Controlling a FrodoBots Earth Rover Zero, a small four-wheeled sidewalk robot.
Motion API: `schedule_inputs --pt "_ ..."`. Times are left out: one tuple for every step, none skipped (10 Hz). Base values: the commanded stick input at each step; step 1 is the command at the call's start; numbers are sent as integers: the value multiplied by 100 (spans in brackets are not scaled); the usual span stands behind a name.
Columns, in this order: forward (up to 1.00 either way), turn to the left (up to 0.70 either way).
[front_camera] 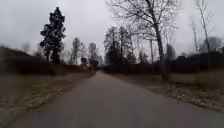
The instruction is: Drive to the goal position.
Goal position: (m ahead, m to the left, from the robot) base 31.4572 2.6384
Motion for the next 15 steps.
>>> schedule_inputs --pt "100 40" --pt "100 40" --pt "100 35" --pt "100 13" --pt "100 1" --pt "100 0" --pt "100 0" --pt "100 0" --pt "100 0" --pt "100 0" --pt "100 0" --pt "100 0" --pt "100 0" --pt "100 0" --pt "100 0"
